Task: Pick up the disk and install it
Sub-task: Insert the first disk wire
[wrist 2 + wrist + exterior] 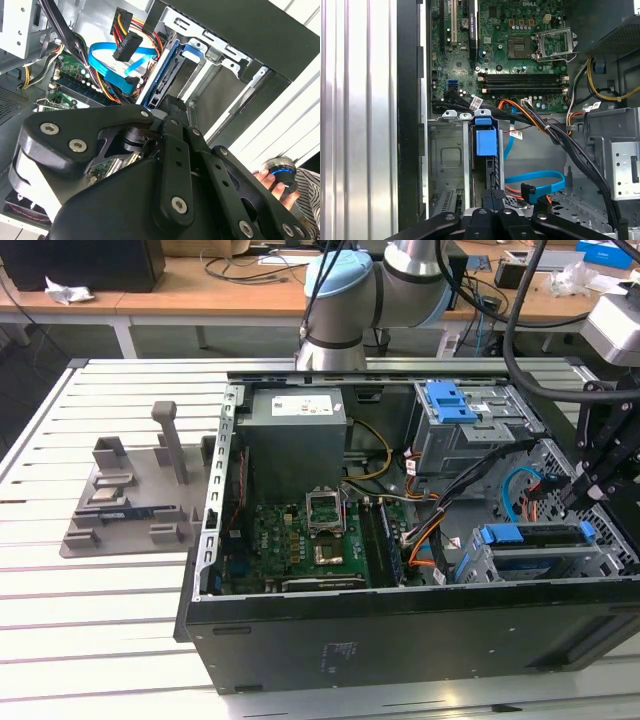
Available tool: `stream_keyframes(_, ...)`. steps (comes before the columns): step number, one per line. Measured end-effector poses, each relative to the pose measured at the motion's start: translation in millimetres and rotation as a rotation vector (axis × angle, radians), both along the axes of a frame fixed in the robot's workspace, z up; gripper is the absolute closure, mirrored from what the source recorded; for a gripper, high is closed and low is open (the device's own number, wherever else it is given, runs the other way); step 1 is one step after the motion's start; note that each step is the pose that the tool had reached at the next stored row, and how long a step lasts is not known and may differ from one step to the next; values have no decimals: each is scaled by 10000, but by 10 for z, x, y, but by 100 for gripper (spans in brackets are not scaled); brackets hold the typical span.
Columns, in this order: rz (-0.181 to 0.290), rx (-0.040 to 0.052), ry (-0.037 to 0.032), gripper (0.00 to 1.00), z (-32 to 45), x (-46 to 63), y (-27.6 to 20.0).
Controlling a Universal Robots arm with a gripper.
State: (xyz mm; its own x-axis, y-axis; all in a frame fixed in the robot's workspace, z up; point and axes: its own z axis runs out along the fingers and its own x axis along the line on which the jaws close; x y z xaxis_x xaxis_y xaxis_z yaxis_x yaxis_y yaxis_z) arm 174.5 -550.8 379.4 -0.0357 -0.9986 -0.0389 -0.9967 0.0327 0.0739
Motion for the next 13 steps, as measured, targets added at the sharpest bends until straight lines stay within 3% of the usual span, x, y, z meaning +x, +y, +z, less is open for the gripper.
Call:
stream_keyframes(1,0,-1,0,89,0,0,0)
stream_keyframes(3,0,0,0,76,0,1,0)
stream_keyframes(5,0,0,0,76,0,1,0)
stream_keyframes(6,0,0,0,70,0,1,0)
stream_keyframes(11,1,-1,1,70,-1,26,8)
stream_keyframes(13,2,-2,3,70,-4,91,62)
